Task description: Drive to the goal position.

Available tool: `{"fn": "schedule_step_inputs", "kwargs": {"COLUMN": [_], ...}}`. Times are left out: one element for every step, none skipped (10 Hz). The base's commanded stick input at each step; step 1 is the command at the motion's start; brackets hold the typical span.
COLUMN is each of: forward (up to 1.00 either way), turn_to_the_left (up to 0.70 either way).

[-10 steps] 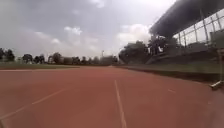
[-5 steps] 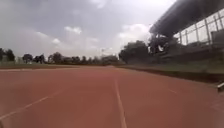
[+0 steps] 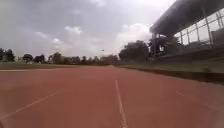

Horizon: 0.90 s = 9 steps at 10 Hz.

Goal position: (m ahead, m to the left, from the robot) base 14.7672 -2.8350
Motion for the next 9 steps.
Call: {"fn": "schedule_step_inputs", "kwargs": {"forward": [0.45,0.45,0.45,0.45,0.45,0.45,0.45,0.45,0.45], "turn_to_the_left": [0.00,0.00,0.00,0.00,0.00,0.00,0.00,0.00,0.00]}}
